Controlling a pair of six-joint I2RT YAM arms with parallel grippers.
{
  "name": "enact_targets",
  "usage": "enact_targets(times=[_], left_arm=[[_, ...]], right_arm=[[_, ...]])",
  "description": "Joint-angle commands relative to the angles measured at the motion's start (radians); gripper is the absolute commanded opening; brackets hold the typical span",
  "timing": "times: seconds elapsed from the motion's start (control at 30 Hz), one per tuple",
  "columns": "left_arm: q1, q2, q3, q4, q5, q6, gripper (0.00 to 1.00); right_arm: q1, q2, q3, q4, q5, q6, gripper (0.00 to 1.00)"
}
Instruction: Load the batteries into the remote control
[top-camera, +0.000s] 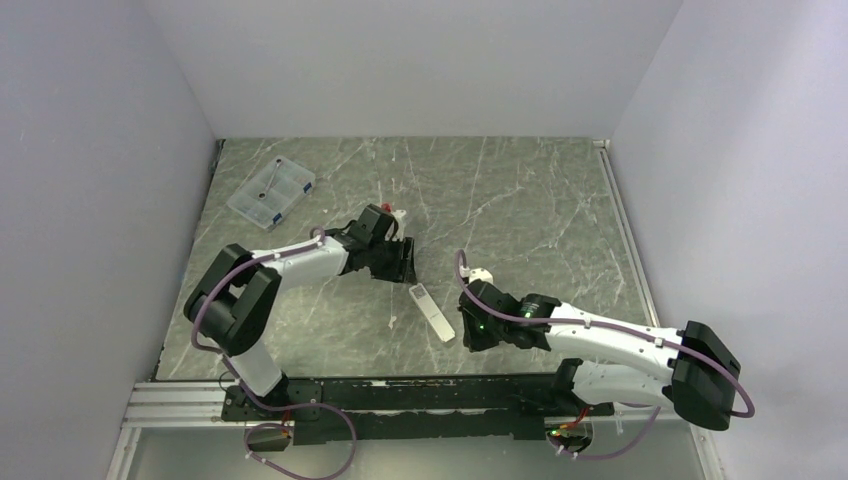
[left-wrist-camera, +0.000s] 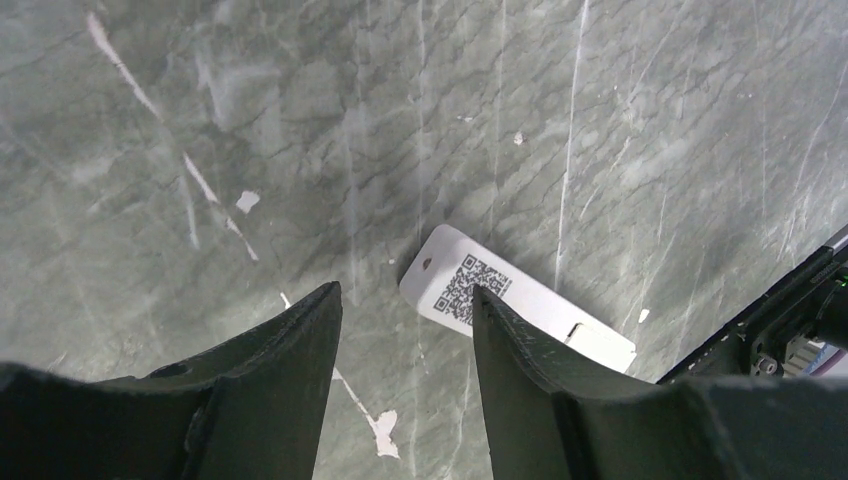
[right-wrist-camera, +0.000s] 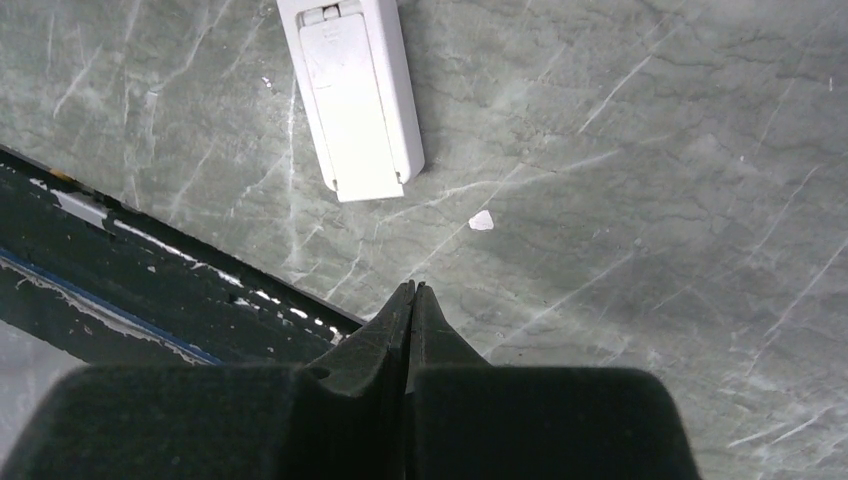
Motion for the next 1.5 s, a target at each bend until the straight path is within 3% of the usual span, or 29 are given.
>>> enact_targets(times=[0.0,0.67,1.07,1.47], left_arm=[[0.001,0.028,0.031,0.083,0.067,0.038,0.56],[-0.047,0.054,-0.008,0.126,0.109,0.073,0.41],[-0.071,0.017,-0.068,0.132,0.085,0.056,0.35],[-0.108,-0.088,-0.143,0.106,0.052,0.021,0.33]], right_arm=[[-0.003,-0.017,-0.012,0.039,-0.019,0.029,0.00],[-0.003,0.028,-0.020,0.053,-0.034,0.067,0.02],[-0.003,0.023,-0.011,0.047,-0.019,0.084,0.19],[-0.003,0.004,-0.006,0.016,0.010,0.088,0.22]])
